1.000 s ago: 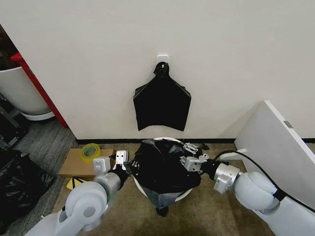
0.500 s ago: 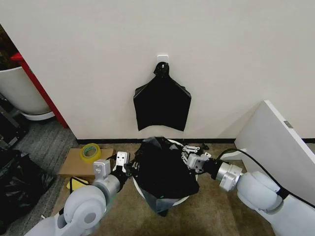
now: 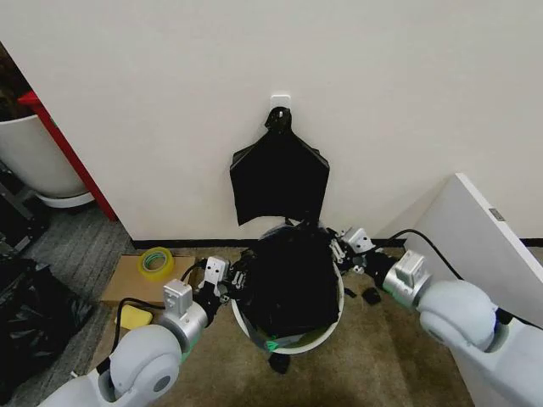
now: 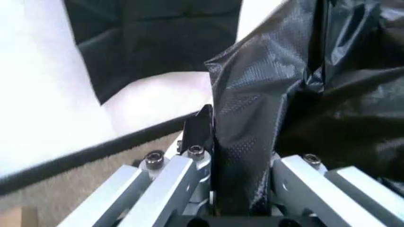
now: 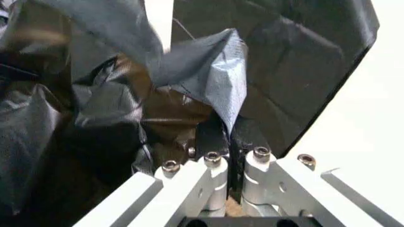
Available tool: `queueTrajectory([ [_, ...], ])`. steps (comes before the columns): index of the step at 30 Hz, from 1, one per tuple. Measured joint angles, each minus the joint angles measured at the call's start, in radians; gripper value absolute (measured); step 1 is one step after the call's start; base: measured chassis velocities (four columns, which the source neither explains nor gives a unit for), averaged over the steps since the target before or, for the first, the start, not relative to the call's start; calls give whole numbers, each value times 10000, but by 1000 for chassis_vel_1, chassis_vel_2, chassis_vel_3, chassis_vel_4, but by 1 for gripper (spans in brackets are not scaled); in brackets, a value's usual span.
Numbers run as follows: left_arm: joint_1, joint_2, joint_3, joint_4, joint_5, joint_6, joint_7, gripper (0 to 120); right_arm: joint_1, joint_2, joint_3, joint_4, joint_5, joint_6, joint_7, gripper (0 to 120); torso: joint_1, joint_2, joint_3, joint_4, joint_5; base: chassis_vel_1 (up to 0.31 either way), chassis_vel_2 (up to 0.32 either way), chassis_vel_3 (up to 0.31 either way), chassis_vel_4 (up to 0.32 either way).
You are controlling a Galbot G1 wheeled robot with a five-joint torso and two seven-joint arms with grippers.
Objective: Place the garbage bag over the trash bin.
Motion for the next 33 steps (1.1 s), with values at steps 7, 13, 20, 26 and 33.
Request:
queueTrajectory([
  [7,105,64,176,-106,590,-80,680,5,353,-19,-241,18,-33,26,-374,0,0,0,0,2,-1,0,0,0,0],
  [13,262,154,190,-181,836,-272,1027,5,395,-183,-206,-559,150,-1058,88,0,0,0,0,2,0,0,0,0,0],
  [20,221,-73,99,-76,629,-605,708,5,-117,-452,51,-739,286,-1325,71,0,0,0,0,0,0,0,0,0,0],
  [26,268,-515,-393,-63,-591,-642,-471,5,-570,-364,142,-789,174,-1004,-150,0,0,0,0,2,-1,0,0,0,0],
  [33,356,-705,-987,-414,-1956,-773,-726,5,-807,163,87,-1007,209,-478,-616,0,0,0,0,1,-2,0,0,0,0],
])
